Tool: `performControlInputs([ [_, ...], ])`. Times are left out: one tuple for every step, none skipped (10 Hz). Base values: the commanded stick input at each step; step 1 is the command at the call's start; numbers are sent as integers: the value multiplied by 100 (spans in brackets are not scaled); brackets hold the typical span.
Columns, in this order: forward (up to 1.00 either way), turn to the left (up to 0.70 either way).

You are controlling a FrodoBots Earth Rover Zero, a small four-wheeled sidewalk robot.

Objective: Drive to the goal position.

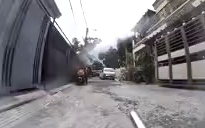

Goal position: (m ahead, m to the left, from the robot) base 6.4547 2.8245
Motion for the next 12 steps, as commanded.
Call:
performControlInputs([
  [70, 0],
  [70, 0],
  [70, 0],
  [70, 0],
  [70, 0],
  [70, 0],
  [70, -1],
  [70, -3],
  [70, -4],
  [70, -6],
  [70, -7],
  [70, -9],
])
